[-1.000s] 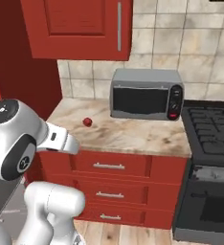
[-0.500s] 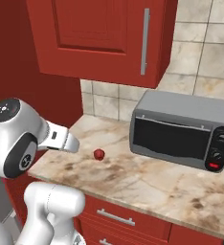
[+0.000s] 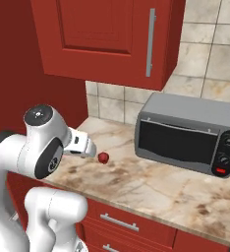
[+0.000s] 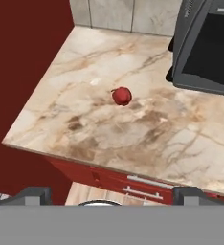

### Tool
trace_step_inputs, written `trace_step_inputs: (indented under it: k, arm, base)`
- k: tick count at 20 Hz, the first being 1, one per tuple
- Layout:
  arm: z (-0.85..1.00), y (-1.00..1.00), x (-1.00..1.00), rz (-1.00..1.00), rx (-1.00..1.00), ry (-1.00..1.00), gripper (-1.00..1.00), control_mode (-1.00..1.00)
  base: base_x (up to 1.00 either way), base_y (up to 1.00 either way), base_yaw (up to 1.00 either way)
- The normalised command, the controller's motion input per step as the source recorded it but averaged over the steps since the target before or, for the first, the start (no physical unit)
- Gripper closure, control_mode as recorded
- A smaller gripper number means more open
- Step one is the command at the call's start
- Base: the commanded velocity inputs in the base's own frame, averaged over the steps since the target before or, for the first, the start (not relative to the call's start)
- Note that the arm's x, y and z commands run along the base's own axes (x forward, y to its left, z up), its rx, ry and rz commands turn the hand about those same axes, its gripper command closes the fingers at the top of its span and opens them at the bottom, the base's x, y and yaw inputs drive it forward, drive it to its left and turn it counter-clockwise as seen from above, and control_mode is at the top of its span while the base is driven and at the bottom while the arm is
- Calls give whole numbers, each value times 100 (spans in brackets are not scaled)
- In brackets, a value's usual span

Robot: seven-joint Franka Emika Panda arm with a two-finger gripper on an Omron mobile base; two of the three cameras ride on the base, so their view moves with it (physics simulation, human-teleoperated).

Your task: Place the liquor on the top shelf of the fridge to keep it out of children's reach, and place the peach and bell pepper on lower shelves for easy access.

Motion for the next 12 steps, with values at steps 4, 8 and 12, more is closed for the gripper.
trace_step_inputs:
  k: [4,8,12]
  arm:
    - [-50,-14,58,1,0,0,-100,-100]
    - [-55,0,54,0,0,0,-100,-100]
    - [-56,0,58,0,0,0,-100,-100]
  base:
    - [0,0,0]
    - [0,0,0]
    - [0,0,0]
